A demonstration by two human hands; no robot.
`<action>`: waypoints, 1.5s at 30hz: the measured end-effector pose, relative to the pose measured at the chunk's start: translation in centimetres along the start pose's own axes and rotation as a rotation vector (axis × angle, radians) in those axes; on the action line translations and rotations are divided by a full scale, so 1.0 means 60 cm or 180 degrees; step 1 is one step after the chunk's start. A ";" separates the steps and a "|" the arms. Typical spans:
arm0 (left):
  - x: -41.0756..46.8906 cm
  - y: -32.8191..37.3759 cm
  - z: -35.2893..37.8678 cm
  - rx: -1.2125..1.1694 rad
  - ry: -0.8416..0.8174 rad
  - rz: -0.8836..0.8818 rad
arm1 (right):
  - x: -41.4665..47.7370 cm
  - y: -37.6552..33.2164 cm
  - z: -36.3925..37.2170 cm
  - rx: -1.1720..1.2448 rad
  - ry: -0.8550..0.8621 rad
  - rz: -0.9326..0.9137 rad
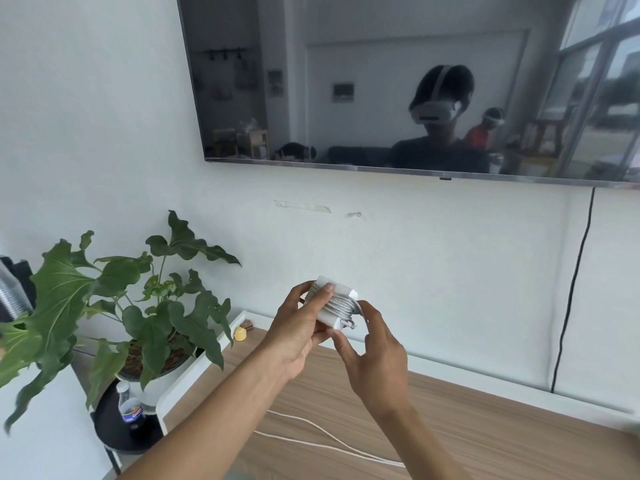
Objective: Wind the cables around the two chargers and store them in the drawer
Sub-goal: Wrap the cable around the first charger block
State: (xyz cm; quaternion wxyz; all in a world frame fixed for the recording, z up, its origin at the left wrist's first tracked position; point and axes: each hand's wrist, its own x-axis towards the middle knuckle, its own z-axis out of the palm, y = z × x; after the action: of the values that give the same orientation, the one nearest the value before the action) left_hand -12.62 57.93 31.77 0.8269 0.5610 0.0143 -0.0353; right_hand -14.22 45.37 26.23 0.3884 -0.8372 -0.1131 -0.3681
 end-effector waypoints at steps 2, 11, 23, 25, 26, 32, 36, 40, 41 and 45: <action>-0.005 -0.002 -0.002 -0.0053 -0.0182 -0.0008 | 0.003 0.010 0.000 0.0173 0.0020 0.0084; -0.014 0.009 -0.020 0.0732 -0.0646 0.1098 | 0.027 0.012 -0.036 0.0977 0.0037 0.0055; -0.013 -0.007 -0.001 0.0591 -0.0417 0.1497 | 0.030 0.016 -0.050 0.0995 0.0052 -0.0013; -0.016 -0.007 -0.002 0.0546 -0.0457 0.1368 | 0.027 0.019 -0.049 0.0941 0.0091 -0.0045; -0.019 -0.008 0.000 0.0458 -0.0519 0.1235 | 0.026 0.020 -0.047 0.0895 0.0116 -0.0064; -0.021 -0.010 0.028 -0.0284 -0.0255 0.0072 | 0.011 0.031 -0.035 0.0382 -0.0058 -0.0193; -0.014 -0.027 0.029 -0.0356 0.0169 0.0253 | 0.013 0.026 -0.042 0.0015 -0.0209 -0.0402; -0.012 -0.029 0.016 -0.0355 0.0222 0.0417 | 0.018 0.032 -0.066 -0.0112 -0.0495 -0.0661; -0.011 -0.029 0.011 -0.0321 0.0251 0.0435 | 0.022 0.035 -0.075 -0.0028 -0.0534 -0.0666; -0.014 -0.031 0.010 -0.0334 0.0368 0.0456 | 0.043 0.042 -0.102 -0.0050 -0.0503 -0.0653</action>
State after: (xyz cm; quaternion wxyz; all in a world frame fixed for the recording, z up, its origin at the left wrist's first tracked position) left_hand -13.62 56.72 30.30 0.8534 0.5176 0.0236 0.0572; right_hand -14.47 38.94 29.24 0.3319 -0.8506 -0.2256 -0.3396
